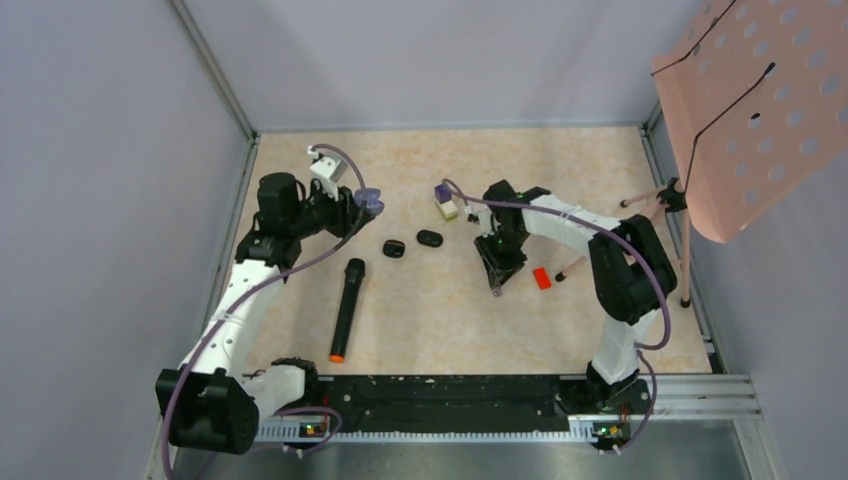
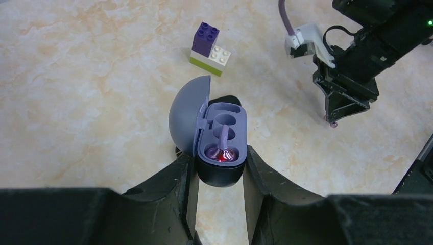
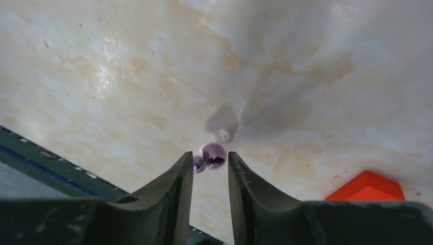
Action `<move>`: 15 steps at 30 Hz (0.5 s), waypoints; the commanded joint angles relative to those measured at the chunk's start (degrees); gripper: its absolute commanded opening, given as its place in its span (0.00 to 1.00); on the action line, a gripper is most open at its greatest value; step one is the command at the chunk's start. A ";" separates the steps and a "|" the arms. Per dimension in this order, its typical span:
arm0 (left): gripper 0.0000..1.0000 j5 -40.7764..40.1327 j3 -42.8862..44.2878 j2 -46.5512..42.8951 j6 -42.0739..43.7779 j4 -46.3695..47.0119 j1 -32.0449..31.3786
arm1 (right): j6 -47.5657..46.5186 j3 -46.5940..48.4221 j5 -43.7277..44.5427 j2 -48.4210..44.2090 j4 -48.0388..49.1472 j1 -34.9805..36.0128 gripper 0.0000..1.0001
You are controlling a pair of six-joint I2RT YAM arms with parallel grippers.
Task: Insert the wireless bluetooth earbuds into the charging case
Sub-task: Pick up the earbud from the center of the board.
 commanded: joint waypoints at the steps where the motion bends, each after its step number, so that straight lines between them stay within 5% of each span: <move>1: 0.00 2.27 3.92 1.19 -0.70 3.94 0.20 | 10.62 0.07 -14.27 0.40 -5.22 -8.03 0.41; 5: 0.00 1.84 5.47 2.06 0.20 2.29 0.20 | 7.95 4.59 -16.10 0.89 -4.51 -11.44 0.48; 8: 0.00 1.21 6.90 2.39 1.74 0.12 0.20 | -5.41 7.59 -17.06 -2.26 -4.06 -11.33 0.43; 11: 0.00 0.98 7.33 2.03 5.15 -1.98 0.20 | -30.08 3.24 -23.71 -10.87 -0.80 -11.15 0.35; 15: 0.00 0.18 6.34 0.98 7.99 -2.82 0.20 | -78.34 -19.11 -29.95 -31.25 10.29 -12.64 0.29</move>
